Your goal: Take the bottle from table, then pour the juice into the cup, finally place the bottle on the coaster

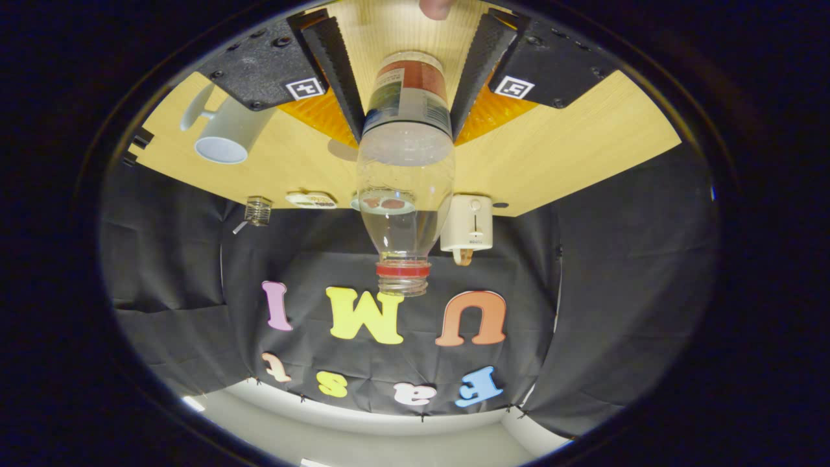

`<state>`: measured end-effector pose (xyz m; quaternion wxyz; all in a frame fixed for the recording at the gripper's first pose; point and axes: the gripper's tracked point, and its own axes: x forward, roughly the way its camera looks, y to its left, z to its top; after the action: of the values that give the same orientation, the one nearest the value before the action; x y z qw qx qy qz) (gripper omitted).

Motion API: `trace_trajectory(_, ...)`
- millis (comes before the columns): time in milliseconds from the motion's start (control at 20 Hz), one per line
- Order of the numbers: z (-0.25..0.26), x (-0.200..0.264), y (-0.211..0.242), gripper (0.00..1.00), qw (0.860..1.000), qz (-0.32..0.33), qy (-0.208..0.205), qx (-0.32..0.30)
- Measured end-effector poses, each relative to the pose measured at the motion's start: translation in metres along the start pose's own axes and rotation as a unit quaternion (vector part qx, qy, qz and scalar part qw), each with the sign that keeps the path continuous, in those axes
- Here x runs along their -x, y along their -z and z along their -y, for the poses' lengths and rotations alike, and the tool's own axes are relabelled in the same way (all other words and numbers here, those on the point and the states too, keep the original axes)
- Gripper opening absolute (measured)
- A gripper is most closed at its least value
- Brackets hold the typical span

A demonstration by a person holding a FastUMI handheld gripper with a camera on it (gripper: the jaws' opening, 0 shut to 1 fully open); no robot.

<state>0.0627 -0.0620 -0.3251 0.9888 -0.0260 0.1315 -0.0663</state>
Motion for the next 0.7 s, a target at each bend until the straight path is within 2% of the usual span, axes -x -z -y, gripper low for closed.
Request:
trace_trajectory(50,-0.001,-0.001,-0.003,0.8,1.0,-0.001,-0.004,-0.005)
trace_trajectory(150,-0.003,-0.002,-0.01,0.79,1.0,-0.006,-0.017,-0.012)
trace_trajectory(300,0.006,0.001,-0.026,0.78,0.999,0.004,-0.012,-0.031)
trace_trajectory(500,0.01,0.006,-0.044,0.77,0.995,0.012,-0.025,-0.1)
trace_trajectory(700,0.005,0.011,-0.058,0.76,0.984,0.011,-0.047,-0.174)
